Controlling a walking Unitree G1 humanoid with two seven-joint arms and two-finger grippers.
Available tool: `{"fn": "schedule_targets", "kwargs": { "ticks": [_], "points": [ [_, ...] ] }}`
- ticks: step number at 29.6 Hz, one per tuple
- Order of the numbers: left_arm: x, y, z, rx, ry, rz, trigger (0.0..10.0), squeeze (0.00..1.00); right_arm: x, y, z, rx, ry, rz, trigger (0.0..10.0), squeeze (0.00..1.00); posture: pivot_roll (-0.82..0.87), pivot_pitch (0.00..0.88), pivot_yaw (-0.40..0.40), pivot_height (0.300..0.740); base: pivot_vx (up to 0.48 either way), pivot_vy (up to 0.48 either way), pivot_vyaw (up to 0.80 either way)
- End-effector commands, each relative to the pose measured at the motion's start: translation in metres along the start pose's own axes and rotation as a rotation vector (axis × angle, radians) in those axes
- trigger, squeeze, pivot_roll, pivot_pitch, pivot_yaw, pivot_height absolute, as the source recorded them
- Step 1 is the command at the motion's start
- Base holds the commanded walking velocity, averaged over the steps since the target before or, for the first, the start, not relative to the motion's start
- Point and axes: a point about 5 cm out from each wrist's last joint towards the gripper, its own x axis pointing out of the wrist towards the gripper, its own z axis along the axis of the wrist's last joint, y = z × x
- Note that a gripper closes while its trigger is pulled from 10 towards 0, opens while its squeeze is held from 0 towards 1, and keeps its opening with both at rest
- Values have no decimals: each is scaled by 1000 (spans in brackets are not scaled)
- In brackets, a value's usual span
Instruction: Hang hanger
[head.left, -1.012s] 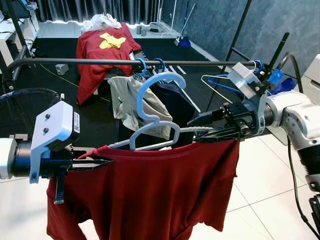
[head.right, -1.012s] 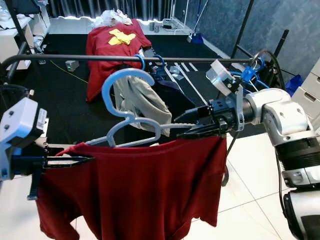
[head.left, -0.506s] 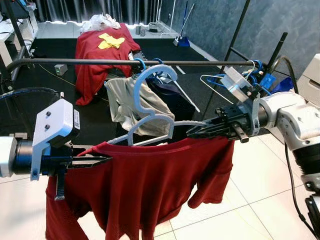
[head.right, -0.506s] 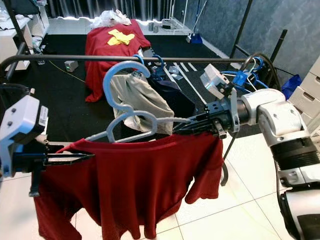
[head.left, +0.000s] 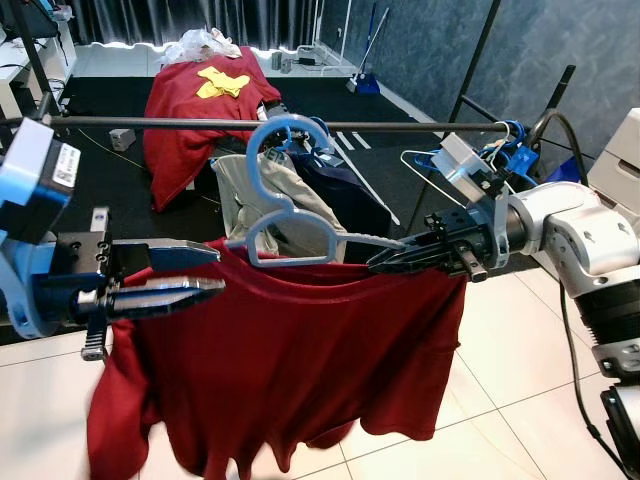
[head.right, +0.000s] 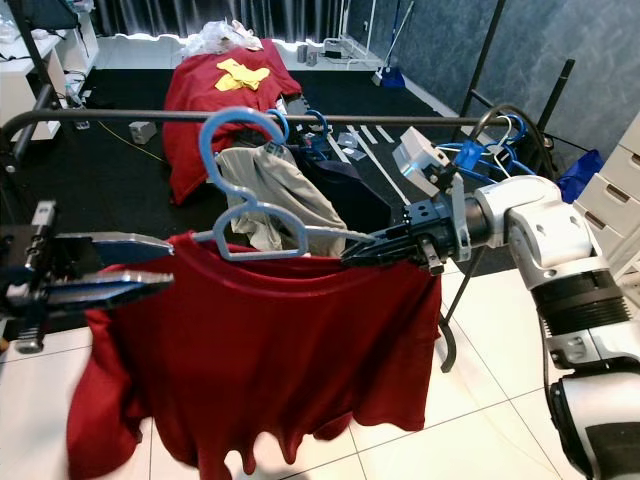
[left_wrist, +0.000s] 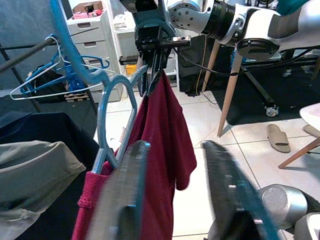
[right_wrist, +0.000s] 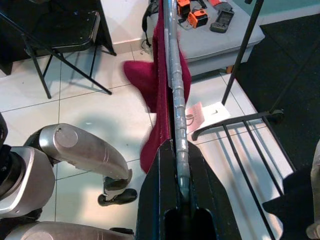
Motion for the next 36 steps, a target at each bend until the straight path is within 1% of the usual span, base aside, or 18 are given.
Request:
{"fn": "schedule_targets", "kwargs": {
  "ticks": [1,2,3,5,6,7,8,10,12,13,16,18,23,26,27,28,29,36],
  "points": [
    [0,-2,0,-14,2,-18,10000,1000,-2,0,2,-9,-2,-8,0,0,-38,0,-95,740,0,0,0],
    [-5,-1,1,0,5,-17,10000,1000,-2,1,2,-9,-1,-7,0,0,-40,0,-94,740,0,0,0],
    [-9,1,5,23,-24,8,10000,1000,-1,2,1,-9,1,-4,0,0,-41,0,-93,740,0,0,0],
    [-12,4,9,37,-54,30,10000,1000,-1,2,1,-9,3,0,0,0,-41,0,-93,740,0,0,0],
    [-11,6,12,52,-92,57,10000,373,0,4,1,-10,4,10,0,0,-41,0,-93,740,0,0,0],
    [-11,6,12,52,-92,57,10000,373,0,4,1,-10,4,10,0,0,-41,0,-93,740,0,0,0],
    [-6,10,13,59,-125,99,10000,0,3,6,1,-9,2,28,0,0,-41,0,-94,740,0,0,0],
    [-2,14,11,65,-140,134,10000,0,7,8,1,-11,6,48,0,0,-41,0,-94,740,0,0,0],
    [-2,14,11,65,-140,134,10000,0,7,8,1,-11,6,48,0,0,-41,0,-94,740,0,0,0],
    [1,17,10,77,-156,172,10000,0,12,13,0,-19,20,82,0,0,-48,0,-96,740,0,0,0],
    [-5,22,12,67,-200,217,10000,0,23,21,-1,-24,29,150,0,0,-42,0,-98,740,0,0,0],
    [-8,18,11,49,-202,189,10000,0,27,24,-1,-23,28,173,0,0,-43,0,-98,740,0,0,0],
    [-8,16,8,42,-183,175,10000,0,31,24,-1,-24,27,189,0,0,-46,0,-100,740,0,0,0],
    [-6,14,8,22,-198,150,10000,0,33,25,-1,-26,29,194,0,0,-45,0,-102,740,0,0,0],
    [-5,12,9,13,-206,129,4000,0,33,25,-1,-27,30,193,0,0,-45,0,-102,740,0,0,0],
    [-5,12,9,13,-206,129,4000,0,33,25,-1,-27,30,193,0,0,-45,0,-102,740,0,0,0],
    [-4,10,10,-4,-213,110,0,0,33,25,-1,-28,31,191,0,0,-46,0,-102,740,0,0,0],
    [2,8,10,-17,-212,89,0,0,31,25,0,-29,38,186,0,0,-48,0,-101,740,0,0,0]
  ]
}}
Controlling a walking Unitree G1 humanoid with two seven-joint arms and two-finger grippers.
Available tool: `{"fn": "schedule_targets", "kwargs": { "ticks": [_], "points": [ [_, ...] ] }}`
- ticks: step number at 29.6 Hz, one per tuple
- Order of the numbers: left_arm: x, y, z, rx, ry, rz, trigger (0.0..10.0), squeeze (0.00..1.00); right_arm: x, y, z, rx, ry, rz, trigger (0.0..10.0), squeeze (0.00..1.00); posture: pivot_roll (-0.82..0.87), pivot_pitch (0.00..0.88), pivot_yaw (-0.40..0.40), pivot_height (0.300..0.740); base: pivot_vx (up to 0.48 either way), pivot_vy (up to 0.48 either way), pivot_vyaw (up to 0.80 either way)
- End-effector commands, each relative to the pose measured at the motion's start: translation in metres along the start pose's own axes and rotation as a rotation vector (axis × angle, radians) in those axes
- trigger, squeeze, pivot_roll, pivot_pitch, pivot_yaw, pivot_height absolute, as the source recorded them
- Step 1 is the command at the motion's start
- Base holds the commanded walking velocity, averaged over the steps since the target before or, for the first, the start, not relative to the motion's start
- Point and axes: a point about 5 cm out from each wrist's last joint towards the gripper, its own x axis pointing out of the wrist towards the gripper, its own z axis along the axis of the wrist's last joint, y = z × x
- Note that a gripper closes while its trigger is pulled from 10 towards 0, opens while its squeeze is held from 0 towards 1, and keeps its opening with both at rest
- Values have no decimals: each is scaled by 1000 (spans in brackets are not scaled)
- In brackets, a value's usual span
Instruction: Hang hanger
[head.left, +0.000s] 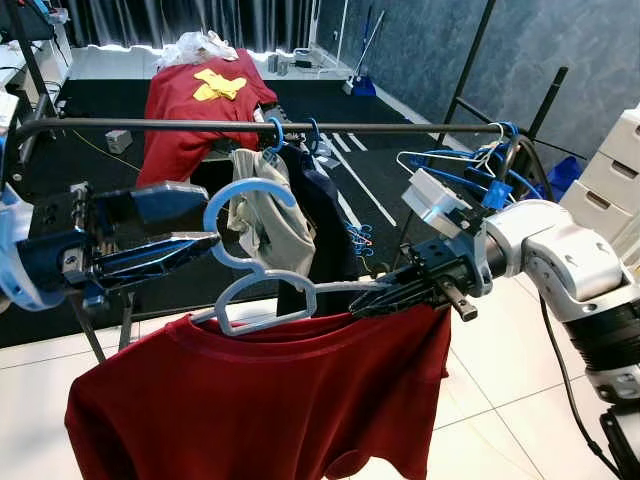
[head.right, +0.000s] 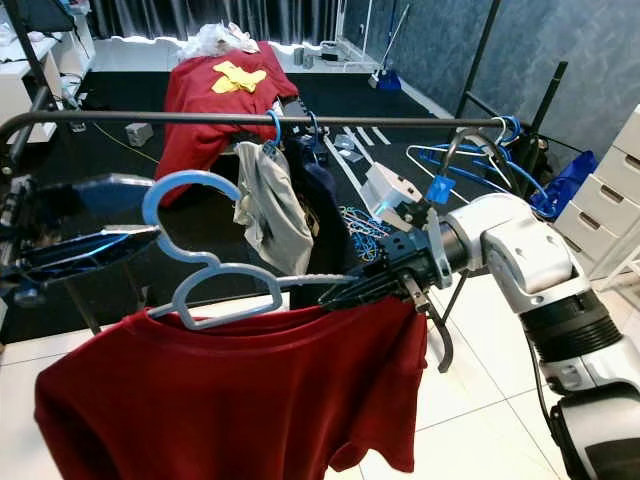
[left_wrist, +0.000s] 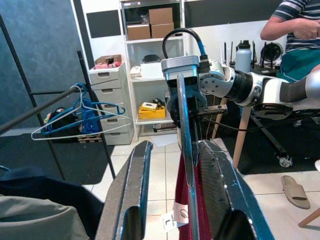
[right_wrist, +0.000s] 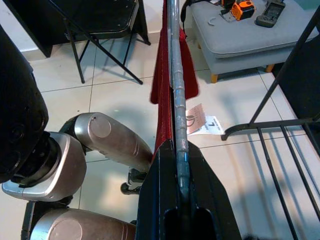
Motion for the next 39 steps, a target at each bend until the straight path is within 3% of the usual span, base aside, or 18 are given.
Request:
{"fn": "schedule_targets", "kwargs": {
  "ticks": [1,20,21,22,24,25,29,31,32,36,39],
  "points": [
    [3,-1,-1,-9,3,-13,0,0,0,3,2,-11,2,13,0,0,-48,0,-101,740,0,0,0],
    [21,-5,-1,-20,-22,-35,0,0,1,0,0,-12,19,-9,0,0,-50,0,-103,740,0,0,0],
    [22,-4,1,-11,-30,-25,0,0,1,-3,2,-14,2,-39,5961,0,-49,0,-103,740,0,0,0],
    [22,-1,3,2,-39,-7,0,0,1,-3,5,-12,-26,-40,10000,0,-49,0,-104,740,0,0,0],
    [22,1,5,10,-44,6,0,0,1,-2,7,-10,-45,-38,10000,0,-49,0,-104,740,0,0,0],
    [20,4,8,26,-45,31,0,0,-1,-4,9,-11,-67,-67,10000,1000,-49,0,-104,740,0,0,0],
    [17,8,10,48,-47,73,0,0,-7,-8,10,-14,-97,-128,10000,1000,-47,0,-105,740,0,0,0],
    [9,13,11,71,-44,120,0,0,-24,-9,19,-14,-164,-193,10000,1000,-51,0,-108,740,0,0,0],
    [9,13,11,71,-44,120,0,0,-24,-9,19,-14,-164,-193,10000,1000,-51,0,-108,740,0,0,0],
    [-12,21,17,99,-39,188,0,0,-70,3,26,7,-246,-297,10000,1000,-45,0,-123,740,0,0,0],
    [-16,21,22,109,-54,199,0,0,-81,8,21,31,-238,-334,10000,1000,-49,0,-121,740,0,0,0]
  ]
}}
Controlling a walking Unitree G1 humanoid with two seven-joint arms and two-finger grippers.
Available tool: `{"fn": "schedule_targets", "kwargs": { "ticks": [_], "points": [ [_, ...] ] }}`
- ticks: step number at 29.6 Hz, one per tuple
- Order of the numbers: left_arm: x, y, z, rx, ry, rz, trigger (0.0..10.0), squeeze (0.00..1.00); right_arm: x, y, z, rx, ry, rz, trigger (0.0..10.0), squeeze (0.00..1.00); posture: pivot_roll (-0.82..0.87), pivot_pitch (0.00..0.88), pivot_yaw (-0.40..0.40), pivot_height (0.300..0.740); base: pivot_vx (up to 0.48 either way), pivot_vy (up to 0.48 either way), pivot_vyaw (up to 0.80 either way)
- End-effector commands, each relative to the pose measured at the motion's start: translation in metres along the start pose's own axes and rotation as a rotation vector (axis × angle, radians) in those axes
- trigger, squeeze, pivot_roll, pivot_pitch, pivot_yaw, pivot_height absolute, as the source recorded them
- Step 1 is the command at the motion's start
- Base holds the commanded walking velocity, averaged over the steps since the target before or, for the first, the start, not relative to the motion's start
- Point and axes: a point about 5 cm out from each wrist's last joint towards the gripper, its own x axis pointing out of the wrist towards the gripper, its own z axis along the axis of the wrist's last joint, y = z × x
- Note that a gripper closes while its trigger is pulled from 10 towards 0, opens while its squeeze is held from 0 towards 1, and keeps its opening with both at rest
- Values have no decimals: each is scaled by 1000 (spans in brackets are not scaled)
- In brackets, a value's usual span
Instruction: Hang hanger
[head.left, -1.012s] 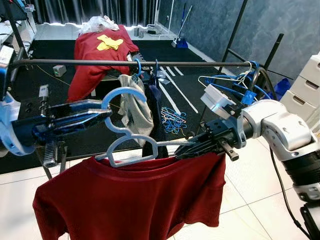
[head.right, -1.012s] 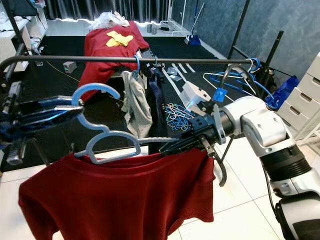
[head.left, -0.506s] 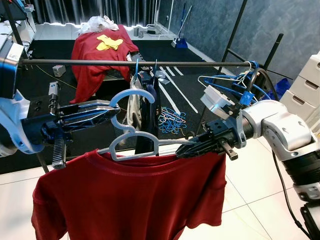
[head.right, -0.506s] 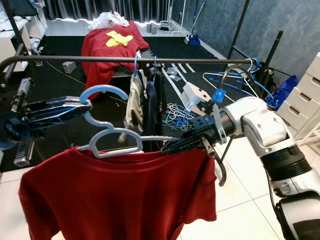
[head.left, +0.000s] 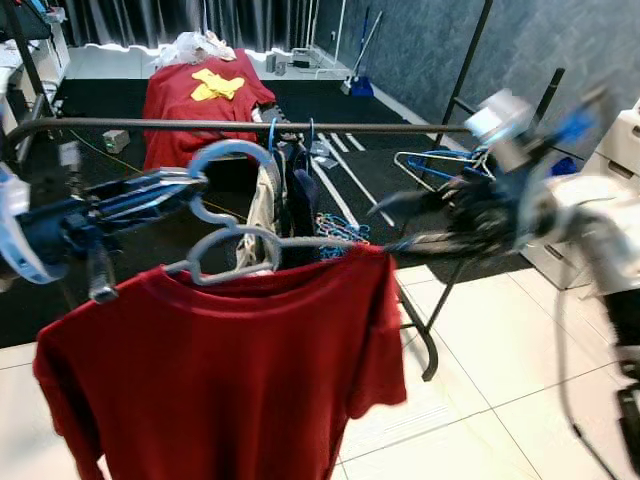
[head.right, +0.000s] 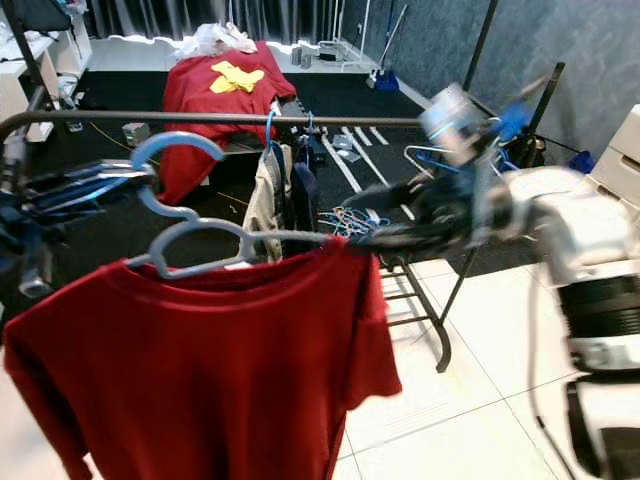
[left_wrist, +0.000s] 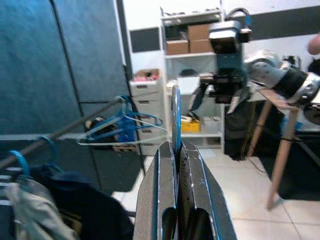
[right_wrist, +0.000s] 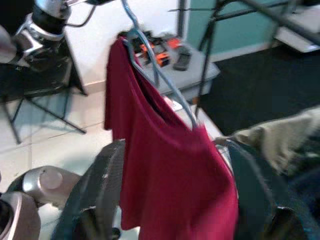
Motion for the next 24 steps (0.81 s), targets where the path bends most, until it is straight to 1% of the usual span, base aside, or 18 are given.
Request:
{"fn": "schedule_targets", "kwargs": {
  "ticks": [1,2,3,4,6,7,8,10,11,12,15,17,24],
  "points": [
    [-2,-1,14,47,-31,-12,0,0,-11,2,-9,44,2,-31,10000,1000,-52,0,-119,740,0,0,0],
    [-2,-1,19,56,-54,-6,0,0,-17,4,-16,74,17,-58,10000,933,-55,0,-116,740,0,0,0],
    [-2,-1,19,56,-54,-6,0,0,-17,4,-16,74,17,-58,10000,933,-55,0,-116,740,0,0,0],
    [-1,-1,23,62,-82,-7,0,0,-18,6,-24,97,29,-69,10000,0,-54,0,-116,740,0,0,0],
    [-1,-1,23,62,-82,-7,0,0,-18,6,-24,97,29,-69,10000,0,-54,0,-116,740,0,0,0],
    [2,-1,29,66,-118,-14,0,0,-17,8,-31,122,20,-82,10000,0,-52,0,-112,740,0,0,0],
    [2,-1,29,66,-118,-14,0,0,-17,8,-31,122,20,-82,10000,0,-52,0,-112,740,0,0,0],
    [7,-4,39,71,-179,-55,0,0,-12,6,-40,145,-25,-108,10000,0,-49,0,-108,740,0,0,0],
    [7,-4,39,71,-179,-55,0,0,-12,6,-40,145,-25,-108,10000,0,-49,0,-108,740,0,0,0],
    [8,-5,42,70,-194,-73,0,0,-11,4,-41,148,-48,-117,10000,0,-49,0,-108,740,0,0,0],
    [8,-5,43,71,-199,-85,0,0,-10,3,-41,146,-63,-121,10000,0,-49,0,-108,740,0,0,0],
    [9,-6,45,68,-197,-116,0,0,-7,-1,-35,121,-97,-116,10000,0,-43,0,-104,740,0,0,0],
    [10,-6,49,66,-207,-136,0,0,-1,-2,-29,95,-124,-103,10000,0,-44,0,-102,740,0,0,0]
  ]
}}
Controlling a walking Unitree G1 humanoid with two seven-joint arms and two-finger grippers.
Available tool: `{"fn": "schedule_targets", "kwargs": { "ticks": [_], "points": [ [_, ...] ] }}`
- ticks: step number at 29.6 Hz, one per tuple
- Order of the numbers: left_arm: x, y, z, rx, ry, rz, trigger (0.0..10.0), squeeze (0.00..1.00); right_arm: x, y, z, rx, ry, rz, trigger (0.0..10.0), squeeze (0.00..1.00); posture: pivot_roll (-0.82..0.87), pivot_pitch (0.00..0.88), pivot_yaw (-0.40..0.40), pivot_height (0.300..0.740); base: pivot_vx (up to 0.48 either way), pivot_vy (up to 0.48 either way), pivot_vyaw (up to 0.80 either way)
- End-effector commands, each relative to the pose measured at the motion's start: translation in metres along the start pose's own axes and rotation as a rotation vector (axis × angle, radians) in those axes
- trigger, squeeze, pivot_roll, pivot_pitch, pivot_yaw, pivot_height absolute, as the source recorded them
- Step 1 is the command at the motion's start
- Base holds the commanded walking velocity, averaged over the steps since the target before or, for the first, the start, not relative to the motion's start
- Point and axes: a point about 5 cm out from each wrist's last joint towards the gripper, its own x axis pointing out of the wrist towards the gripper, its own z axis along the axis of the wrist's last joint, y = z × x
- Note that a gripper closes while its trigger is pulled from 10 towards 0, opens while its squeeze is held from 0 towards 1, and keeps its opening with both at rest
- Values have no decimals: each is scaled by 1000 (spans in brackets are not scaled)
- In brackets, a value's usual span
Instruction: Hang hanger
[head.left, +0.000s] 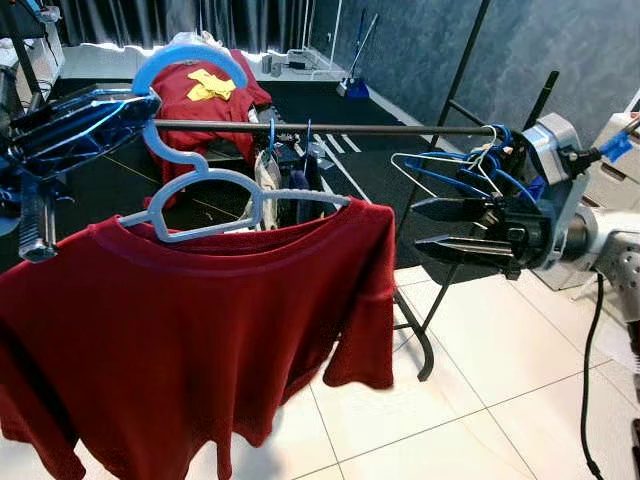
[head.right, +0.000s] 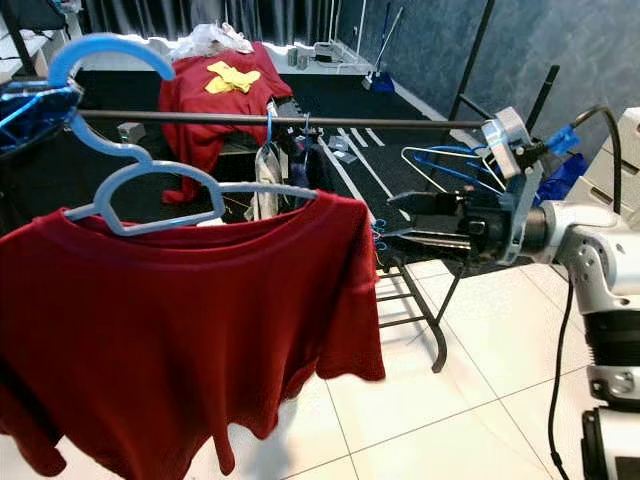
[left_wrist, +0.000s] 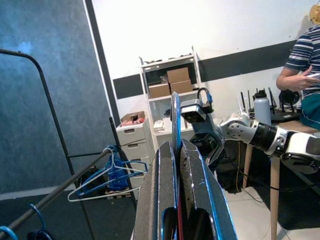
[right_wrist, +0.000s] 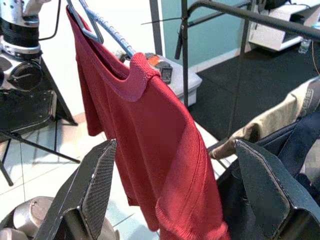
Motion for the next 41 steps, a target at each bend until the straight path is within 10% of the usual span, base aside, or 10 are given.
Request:
{"fn": "schedule_targets", "kwargs": {
  "ticks": [1,13,14,16,17,35,41],
  "points": [
    [3,-2,9,22,-13,-33,0,0,0,1,6,-26,-27,0,10000,0,-44,0,-102,740,0,0,0],
    [9,1,23,60,-81,-17,0,0,8,3,-11,-6,50,11,10000,0,-48,0,-105,740,0,0,0],
    [10,2,27,67,-105,-9,0,0,9,3,-12,0,55,17,3529,0,-48,0,-106,740,0,0,0],
    [11,3,30,70,-117,-6,0,0,11,4,-13,1,54,22,3529,0,-48,0,-106,740,0,0,0],
    [12,3,32,72,-126,-6,0,0,12,4,-12,4,50,25,0,0,-48,0,-106,740,0,0,0],
    [1,15,35,81,-143,101,0,0,14,-2,-4,-4,-33,-15,0,0,-49,0,-104,740,0,0,0],
    [-35,25,4,47,47,216,0,0,-1,-25,37,-18,-328,-237,0,0,-48,0,-104,740,0,0,0]
  ]
}}
